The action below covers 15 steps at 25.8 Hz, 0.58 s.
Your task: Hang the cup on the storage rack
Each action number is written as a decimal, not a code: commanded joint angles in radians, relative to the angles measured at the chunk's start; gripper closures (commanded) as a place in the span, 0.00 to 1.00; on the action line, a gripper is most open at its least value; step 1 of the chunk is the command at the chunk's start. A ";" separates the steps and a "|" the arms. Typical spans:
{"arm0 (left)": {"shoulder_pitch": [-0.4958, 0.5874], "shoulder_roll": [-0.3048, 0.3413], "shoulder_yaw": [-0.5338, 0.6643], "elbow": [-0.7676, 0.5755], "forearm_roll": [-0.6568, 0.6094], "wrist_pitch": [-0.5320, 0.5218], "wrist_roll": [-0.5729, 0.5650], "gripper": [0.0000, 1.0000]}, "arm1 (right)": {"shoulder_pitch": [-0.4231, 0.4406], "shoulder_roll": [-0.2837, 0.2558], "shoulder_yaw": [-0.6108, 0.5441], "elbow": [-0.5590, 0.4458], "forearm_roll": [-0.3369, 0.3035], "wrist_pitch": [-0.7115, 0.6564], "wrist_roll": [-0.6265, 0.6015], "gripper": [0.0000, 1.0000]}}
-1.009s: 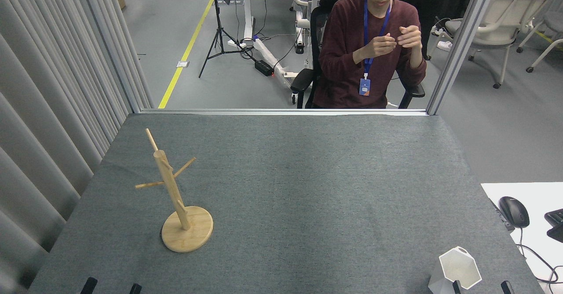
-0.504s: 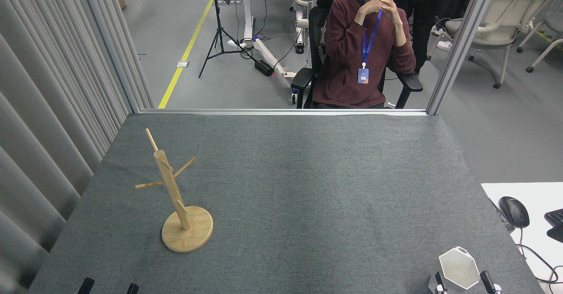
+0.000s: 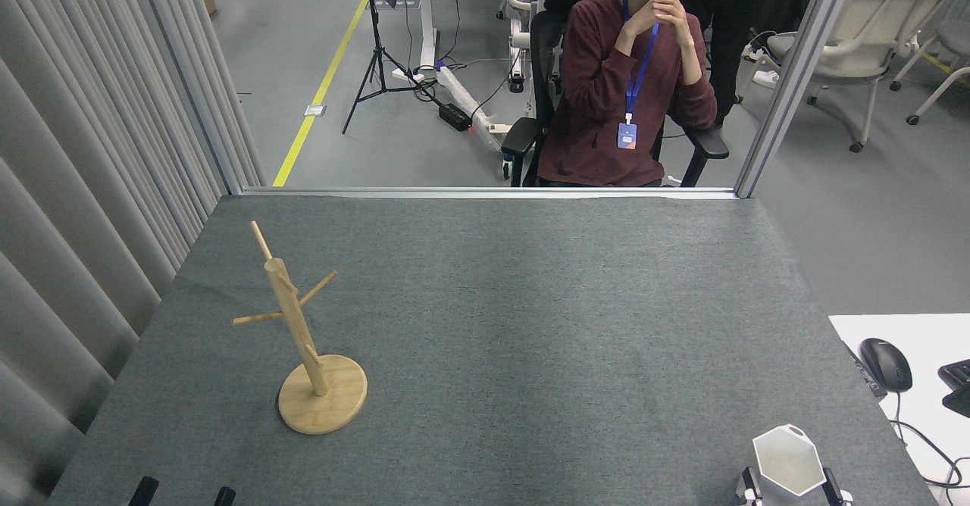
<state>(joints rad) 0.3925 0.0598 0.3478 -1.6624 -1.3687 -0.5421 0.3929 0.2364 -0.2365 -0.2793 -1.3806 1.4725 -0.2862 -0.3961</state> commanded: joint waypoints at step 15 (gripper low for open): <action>-0.032 0.003 -0.024 -0.005 -0.021 -0.044 0.000 0.01 | -0.042 -0.029 -0.017 -0.015 -0.012 0.013 -0.024 0.50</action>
<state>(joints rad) 0.3818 0.0602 0.3362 -1.6679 -1.3796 -0.5540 0.3930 0.1938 -0.2500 -0.2872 -1.3455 1.4658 -0.2649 -0.4108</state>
